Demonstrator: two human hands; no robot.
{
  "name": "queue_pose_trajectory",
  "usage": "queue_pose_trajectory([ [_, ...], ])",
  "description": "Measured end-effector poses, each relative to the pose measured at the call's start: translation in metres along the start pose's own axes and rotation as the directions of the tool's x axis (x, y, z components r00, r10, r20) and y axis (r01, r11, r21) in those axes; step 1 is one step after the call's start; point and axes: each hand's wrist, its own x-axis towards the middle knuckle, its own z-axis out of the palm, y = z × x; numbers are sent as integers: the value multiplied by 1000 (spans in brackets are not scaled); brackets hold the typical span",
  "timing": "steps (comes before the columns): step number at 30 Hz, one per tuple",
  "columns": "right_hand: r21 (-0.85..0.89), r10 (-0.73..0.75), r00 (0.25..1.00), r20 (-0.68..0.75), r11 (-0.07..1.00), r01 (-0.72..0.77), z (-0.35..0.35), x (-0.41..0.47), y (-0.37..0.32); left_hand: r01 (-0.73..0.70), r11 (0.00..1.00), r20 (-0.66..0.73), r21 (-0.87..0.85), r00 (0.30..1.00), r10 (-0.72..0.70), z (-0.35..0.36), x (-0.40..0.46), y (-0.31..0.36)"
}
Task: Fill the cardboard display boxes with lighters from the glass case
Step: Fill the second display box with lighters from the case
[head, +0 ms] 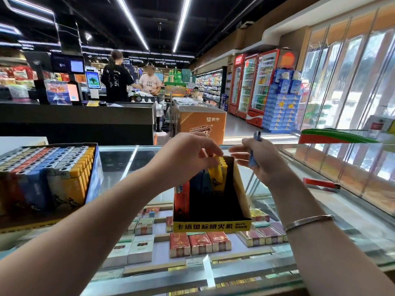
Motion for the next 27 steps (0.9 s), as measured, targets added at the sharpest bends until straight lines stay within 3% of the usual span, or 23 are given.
queue_pose_trajectory([
  [5,-50,14,999,48,999,-11,8,-1,2,-79,968,102,238,993,56,12,7,10],
  [12,-104,10,998,69,995,-3,10,-2,2,-116,889,182,442,983,37,15,18,21],
  [27,-124,13,998,54,992,-6,11,-3,1,-239,788,356,568,934,26,12,25,27],
])
